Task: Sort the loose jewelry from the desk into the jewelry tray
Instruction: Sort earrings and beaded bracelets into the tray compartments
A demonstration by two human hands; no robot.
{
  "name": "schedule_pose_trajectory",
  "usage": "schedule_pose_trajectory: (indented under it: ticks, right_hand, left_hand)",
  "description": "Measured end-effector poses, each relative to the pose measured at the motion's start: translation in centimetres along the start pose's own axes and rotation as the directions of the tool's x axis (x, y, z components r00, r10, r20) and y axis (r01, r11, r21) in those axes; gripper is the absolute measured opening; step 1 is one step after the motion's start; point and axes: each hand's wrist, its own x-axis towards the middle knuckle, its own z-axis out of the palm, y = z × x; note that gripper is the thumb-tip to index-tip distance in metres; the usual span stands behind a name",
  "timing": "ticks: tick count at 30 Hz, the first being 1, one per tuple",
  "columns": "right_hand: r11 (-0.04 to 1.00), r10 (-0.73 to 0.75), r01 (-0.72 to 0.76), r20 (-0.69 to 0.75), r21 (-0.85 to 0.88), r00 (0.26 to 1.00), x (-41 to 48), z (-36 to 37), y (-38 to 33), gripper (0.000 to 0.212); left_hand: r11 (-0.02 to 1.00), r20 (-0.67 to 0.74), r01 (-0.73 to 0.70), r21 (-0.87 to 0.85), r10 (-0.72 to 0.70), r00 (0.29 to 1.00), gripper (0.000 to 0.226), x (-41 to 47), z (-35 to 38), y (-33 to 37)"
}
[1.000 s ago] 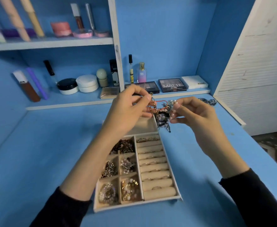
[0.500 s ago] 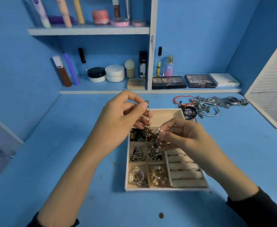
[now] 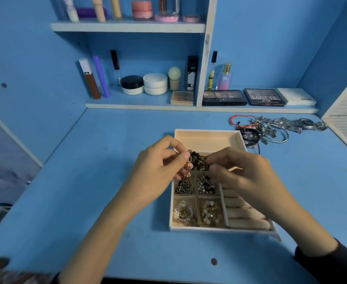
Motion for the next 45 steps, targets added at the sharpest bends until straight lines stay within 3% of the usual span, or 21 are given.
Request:
schedule_pose_trajectory:
  ticks: [5,13,22,25,29,32,36,45]
  right_hand:
    - [1.000,0.008,-0.007,-0.038,0.031,0.999,0.4,-0.2,0.2,0.012]
    - [1.000,-0.020,0.021,-0.069,0.004,0.997,0.7,-0.6,0.5,0.009]
    - [0.960,-0.127,0.106,-0.064,-0.260,0.990,1.0,-0.1,1.5,0.011]
    - [0.953,-0.140,0.118,-0.062,-0.280,0.988,1.1,0.0,1.8,0.012]
    - [0.942,-0.163,0.140,-0.051,-0.306,0.985,1.2,0.0,2.1,0.012]
    - [0.923,-0.206,0.175,-0.057,-0.343,0.977,1.4,0.1,2.3,0.012]
    - [0.856,-0.309,0.265,-0.029,-0.444,0.951,1.8,0.7,2.5,0.025]
    - [0.731,-0.372,0.365,0.111,-0.576,0.922,2.2,0.7,2.5,0.023]
  left_hand:
    - [0.980,0.011,0.006,0.198,-0.008,1.000,0.007,-0.6,0.0,-0.3]
    - [0.863,-0.002,0.019,0.505,-0.021,1.000,0.009,-1.1,0.1,0.6]
    - [0.600,0.049,-0.032,0.800,-0.013,0.999,0.011,-0.5,0.3,0.4]
    - [0.579,0.096,-0.054,0.814,-0.043,0.994,0.010,-0.2,0.2,0.7]
    - [0.626,0.127,-0.070,0.777,-0.047,0.991,0.011,0.5,0.0,1.2]
    - [0.619,0.174,-0.169,0.767,0.052,0.983,0.025,1.4,0.2,0.9]
    - [0.567,0.319,-0.302,0.766,0.073,0.945,0.042,2.0,0.5,-0.2]
    - [0.529,0.281,-0.296,0.795,0.112,0.953,0.034,1.9,0.0,-0.1]
